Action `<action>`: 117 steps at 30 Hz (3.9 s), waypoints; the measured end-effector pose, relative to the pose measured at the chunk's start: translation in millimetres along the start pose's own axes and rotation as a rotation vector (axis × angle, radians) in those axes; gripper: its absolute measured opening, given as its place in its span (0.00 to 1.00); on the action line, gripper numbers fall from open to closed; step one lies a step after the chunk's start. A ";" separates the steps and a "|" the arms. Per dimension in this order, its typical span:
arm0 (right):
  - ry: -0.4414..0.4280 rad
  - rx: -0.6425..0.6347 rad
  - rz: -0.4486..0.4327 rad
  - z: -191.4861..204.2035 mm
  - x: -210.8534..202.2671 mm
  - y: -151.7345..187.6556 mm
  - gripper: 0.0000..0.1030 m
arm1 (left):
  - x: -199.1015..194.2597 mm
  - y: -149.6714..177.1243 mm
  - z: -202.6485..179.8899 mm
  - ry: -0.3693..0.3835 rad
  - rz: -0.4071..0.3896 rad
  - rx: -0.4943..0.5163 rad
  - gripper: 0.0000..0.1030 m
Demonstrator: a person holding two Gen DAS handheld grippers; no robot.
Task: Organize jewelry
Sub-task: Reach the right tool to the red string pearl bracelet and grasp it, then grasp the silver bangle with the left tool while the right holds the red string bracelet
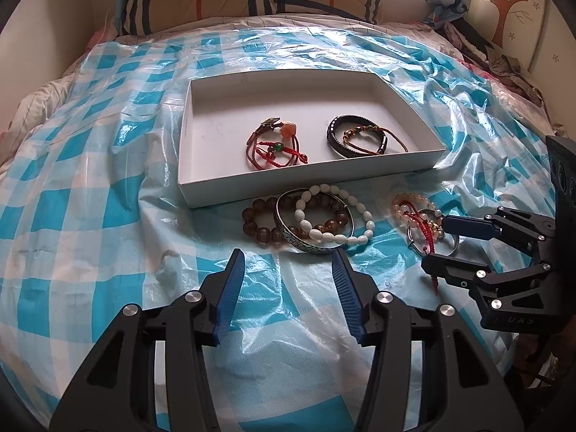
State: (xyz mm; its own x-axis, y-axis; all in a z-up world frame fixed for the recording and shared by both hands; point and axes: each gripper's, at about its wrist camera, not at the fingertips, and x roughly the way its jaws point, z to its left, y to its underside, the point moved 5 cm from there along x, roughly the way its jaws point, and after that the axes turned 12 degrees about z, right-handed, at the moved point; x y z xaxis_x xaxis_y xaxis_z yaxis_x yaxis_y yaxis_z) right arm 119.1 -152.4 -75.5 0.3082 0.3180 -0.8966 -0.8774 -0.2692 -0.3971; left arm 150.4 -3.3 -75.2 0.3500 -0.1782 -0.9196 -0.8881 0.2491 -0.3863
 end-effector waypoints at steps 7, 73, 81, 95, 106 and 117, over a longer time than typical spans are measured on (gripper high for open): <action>-0.085 0.009 0.022 7.2 9.2 -2.9 0.46 | 2.8 0.2 2.0 0.002 0.006 -0.011 0.48; -0.263 0.166 -0.104 2.2 -57.4 49.4 0.05 | -47.3 3.8 27.7 0.143 -0.046 -0.127 0.06; -0.243 0.153 -0.121 11.7 -72.4 54.5 0.05 | -50.2 27.7 25.4 0.152 -0.027 -0.132 0.06; -0.236 0.135 -0.161 32.3 -97.4 56.7 0.05 | -76.1 49.8 22.6 0.170 -0.061 -0.140 0.06; -0.243 0.127 -0.235 45.9 -130.1 61.7 0.05 | -109.6 60.3 12.6 0.156 -0.109 -0.120 0.06; -0.255 0.106 -0.295 61.5 -163.3 75.4 0.05 | -151.4 74.2 -6.2 0.097 -0.176 -0.071 0.06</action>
State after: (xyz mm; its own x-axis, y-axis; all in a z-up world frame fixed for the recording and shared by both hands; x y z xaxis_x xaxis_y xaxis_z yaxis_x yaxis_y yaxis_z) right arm -20.0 -168.7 53.1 0.4625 0.5869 -0.6646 -0.8023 -0.0419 -0.5954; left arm 29.7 36.2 35.8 0.4744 -0.3044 -0.8260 -0.8357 0.1391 -0.5313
